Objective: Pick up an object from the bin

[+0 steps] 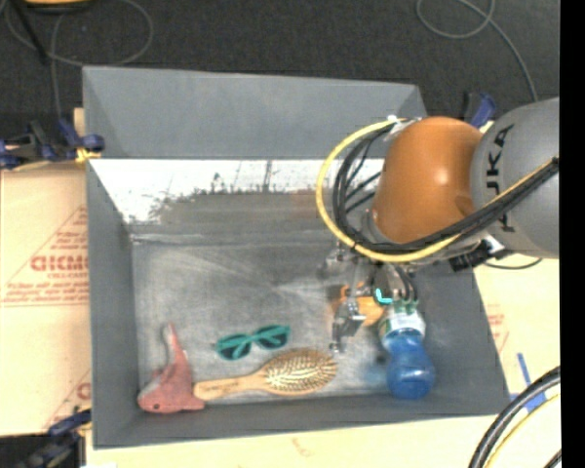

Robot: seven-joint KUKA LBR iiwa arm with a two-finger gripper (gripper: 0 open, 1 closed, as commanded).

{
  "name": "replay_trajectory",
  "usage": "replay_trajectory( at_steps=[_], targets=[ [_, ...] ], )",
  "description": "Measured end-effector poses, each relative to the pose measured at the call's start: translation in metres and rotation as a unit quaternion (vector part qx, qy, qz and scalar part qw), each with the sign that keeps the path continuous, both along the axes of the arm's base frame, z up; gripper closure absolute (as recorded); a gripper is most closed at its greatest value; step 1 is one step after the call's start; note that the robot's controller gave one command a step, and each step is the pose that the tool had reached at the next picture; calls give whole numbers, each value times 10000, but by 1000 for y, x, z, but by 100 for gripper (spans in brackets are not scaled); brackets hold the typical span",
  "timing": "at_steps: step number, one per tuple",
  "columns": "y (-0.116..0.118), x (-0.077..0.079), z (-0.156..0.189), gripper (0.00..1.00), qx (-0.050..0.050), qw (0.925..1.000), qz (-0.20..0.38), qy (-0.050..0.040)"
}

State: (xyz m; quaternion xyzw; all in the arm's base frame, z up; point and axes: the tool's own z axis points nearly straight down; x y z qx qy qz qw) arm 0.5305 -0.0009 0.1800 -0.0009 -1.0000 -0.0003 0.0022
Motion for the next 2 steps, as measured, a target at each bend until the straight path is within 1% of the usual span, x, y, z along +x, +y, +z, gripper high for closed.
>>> replay_trajectory(
  at_steps=[1, 2],
  targets=[
    [0, 2, 4, 0, 0, 10000, 0, -38],
    [56, -11, -101, 100, -3, 9992, -399, 41]
  ],
)
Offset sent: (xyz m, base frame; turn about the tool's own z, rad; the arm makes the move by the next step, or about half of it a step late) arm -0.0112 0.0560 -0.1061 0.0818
